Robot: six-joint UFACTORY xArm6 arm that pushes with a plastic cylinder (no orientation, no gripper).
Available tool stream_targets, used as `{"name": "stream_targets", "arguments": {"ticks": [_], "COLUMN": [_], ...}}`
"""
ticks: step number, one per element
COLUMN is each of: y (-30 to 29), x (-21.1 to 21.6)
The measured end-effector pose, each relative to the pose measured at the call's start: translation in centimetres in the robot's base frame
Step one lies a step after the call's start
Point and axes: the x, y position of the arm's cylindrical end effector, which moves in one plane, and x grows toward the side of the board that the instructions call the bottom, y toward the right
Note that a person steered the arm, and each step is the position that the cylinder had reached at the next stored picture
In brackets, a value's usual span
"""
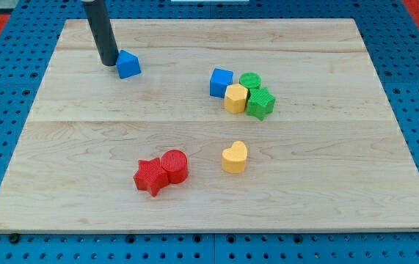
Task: Push blue triangle above red star
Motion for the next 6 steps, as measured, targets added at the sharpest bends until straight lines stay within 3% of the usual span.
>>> {"name": "stream_targets", "arguments": {"ticks": [2, 6], "y": [0.8, 5.1], "x": [-2.6, 2.7]}}
